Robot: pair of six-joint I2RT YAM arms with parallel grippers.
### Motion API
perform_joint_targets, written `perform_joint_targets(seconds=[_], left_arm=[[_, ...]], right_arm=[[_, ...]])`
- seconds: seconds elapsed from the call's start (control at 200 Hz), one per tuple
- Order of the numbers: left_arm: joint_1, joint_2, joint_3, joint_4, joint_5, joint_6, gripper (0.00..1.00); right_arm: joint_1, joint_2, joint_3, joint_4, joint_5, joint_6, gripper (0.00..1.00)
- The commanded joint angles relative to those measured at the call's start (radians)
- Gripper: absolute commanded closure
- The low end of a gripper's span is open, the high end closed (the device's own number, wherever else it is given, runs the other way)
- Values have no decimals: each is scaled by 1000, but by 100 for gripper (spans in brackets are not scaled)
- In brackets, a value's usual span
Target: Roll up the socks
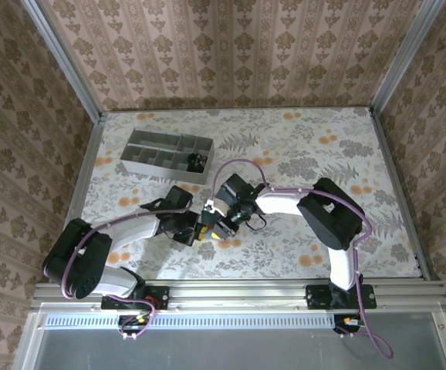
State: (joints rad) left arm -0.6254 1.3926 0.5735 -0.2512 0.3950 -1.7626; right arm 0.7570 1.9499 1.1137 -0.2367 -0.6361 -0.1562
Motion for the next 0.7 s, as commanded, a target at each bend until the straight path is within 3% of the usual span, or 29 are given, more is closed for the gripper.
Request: perform_joint_targets(seconds=[0.0,0.05,0.14,0.235,0.385,0.695], left_arm=[[-35,24,-9,-257,12,-50,100],[-39,21,-4,-308,7,-62,100],[-39,20,0,-345,4,-86,100],[-39,34,24,-386,-10,-94,100],[-39,90,83,-424,-10,-73,100],[-39,182,157,-451,2,-26,100]], right_arm=[[9,9,-74,-127,193,-2,81],[31,-69,-113,-73,252,-26,68],[105,-269,-248,118,432,-89,55],[168,-370,-314,206,567,-118,50],[286,-388,-343,237,777,-154,47],[355,-288,-244,223,768,-155,48]])
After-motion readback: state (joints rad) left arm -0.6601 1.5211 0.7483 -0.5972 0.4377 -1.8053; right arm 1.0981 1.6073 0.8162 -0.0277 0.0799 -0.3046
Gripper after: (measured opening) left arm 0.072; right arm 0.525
